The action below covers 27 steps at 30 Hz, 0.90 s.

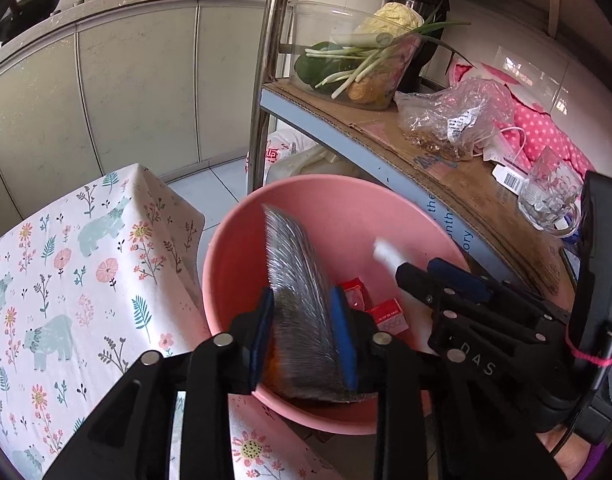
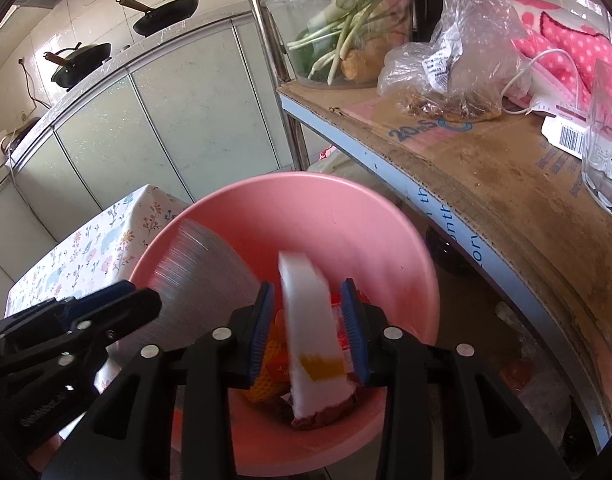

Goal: Collect trash
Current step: 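Lower both items into the pink bucket and open both grippers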

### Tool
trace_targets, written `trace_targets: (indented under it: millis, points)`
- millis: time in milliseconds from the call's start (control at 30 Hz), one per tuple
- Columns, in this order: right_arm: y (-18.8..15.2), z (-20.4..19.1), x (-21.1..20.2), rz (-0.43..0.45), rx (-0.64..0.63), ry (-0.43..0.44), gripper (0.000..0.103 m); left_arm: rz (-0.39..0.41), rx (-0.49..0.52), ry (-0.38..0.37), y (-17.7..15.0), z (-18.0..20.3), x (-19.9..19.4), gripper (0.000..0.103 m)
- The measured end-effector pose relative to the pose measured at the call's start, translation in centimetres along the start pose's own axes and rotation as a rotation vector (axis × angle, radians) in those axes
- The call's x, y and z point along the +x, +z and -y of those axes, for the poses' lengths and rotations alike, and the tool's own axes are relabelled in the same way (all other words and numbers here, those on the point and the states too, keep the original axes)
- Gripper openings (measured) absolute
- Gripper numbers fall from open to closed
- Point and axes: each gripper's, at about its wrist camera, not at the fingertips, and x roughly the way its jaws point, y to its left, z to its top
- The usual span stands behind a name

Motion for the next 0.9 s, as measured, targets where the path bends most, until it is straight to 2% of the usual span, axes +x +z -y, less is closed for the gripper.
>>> trace_targets:
  millis: [100, 567, 900]
  points:
    - [-0.1, 0.2, -0.2, 0.001, 0.004, -0.003, 0.042, 0.017, 0.0, -0.005, 0.2, 0.2, -0.5, 0.036]
    - [-0.7, -0.3, -3.4, 0.032, -0.007, 0.007, 0.042, 0.063, 0.031, 0.011, -0.1, 1.3, -3.8, 0.039]
    - [-1.1, -1.6, -6.7, 0.064, -0.035, 0.021, 0.042, 0.111, 0.049, 0.015, -0.6, 2.2, -7.5, 0.046]
